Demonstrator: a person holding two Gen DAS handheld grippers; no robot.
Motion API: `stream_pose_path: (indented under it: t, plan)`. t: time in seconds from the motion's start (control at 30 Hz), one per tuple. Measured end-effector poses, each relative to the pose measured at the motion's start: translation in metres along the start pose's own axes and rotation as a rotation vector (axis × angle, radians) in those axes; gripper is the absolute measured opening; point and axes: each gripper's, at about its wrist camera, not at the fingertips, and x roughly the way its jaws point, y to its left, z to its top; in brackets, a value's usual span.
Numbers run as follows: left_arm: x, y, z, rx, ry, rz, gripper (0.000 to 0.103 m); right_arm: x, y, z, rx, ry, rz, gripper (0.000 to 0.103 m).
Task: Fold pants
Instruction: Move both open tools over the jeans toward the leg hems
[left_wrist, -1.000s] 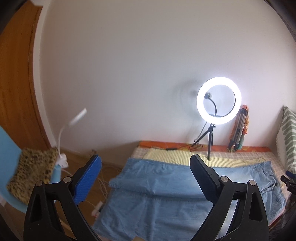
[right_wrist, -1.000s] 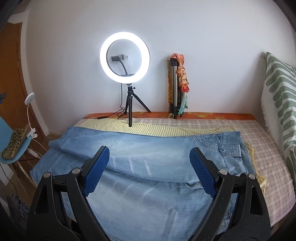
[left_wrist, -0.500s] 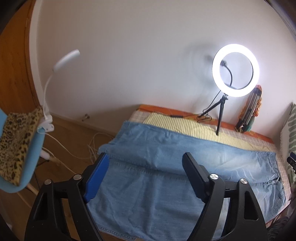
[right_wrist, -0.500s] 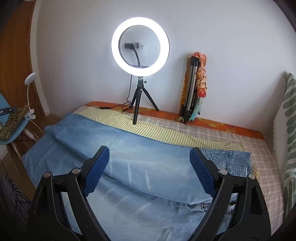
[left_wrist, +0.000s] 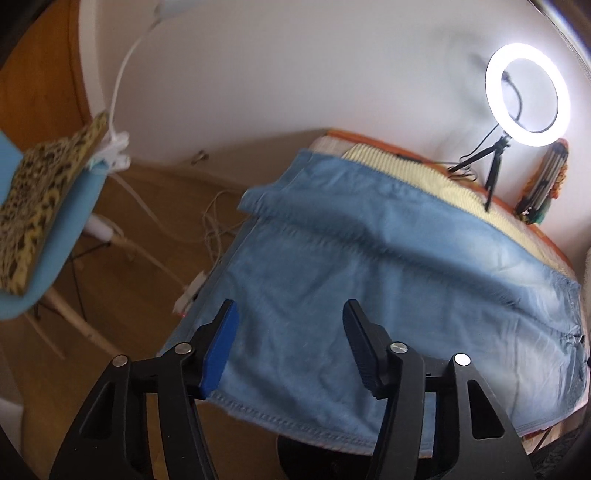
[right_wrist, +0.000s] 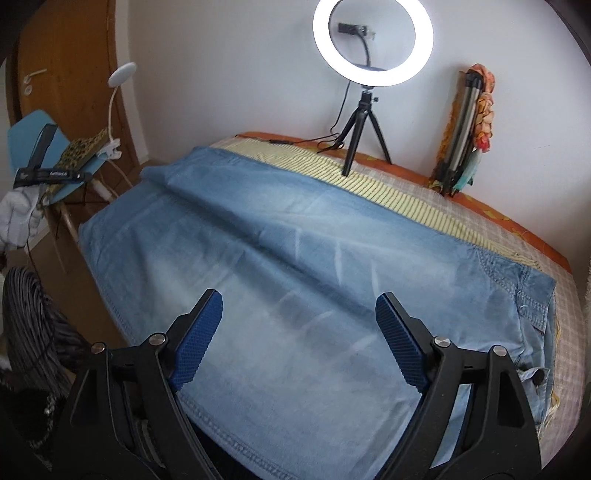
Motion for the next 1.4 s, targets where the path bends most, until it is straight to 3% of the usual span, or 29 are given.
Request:
stream_pose_path:
  t: [0.17, 0.27, 0.63, 0.83, 1.07, 1.4]
  plan:
    - [0.021, 0.029, -0.023, -0.075, 0.061, 0.013, 0.049, 0.012, 0.033, -0.038, -0.094, 0.096, 0.061, 0.081]
    - [0.031, 0.036, -0.032, -0.094, 0.078, 0.01, 0.043, 0.022, 0.05, -0.055, -0.14, 0.148, 0.079, 0.073]
    - [0.044, 0.034, -0.042, -0.1, 0.079, -0.019, 0.041, 0.042, 0.048, -0.059, -0.109, 0.158, 0.09, 0.068]
    - [0.046, 0.028, -0.035, -0.089, 0.067, -0.03, 0.037, 0.049, 0.029, -0.025, -0.069, 0.11, 0.103, 0.068]
    - [0.051, 0.014, -0.021, -0.073, 0.053, -0.044, 0.037, 0.069, -0.017, 0.046, -0.011, 0.029, 0.098, 0.068]
    - [0.061, -0.018, 0.025, -0.003, 0.008, -0.068, 0.037, 0.145, -0.08, 0.122, 0.001, 0.049, 0.086, 0.068]
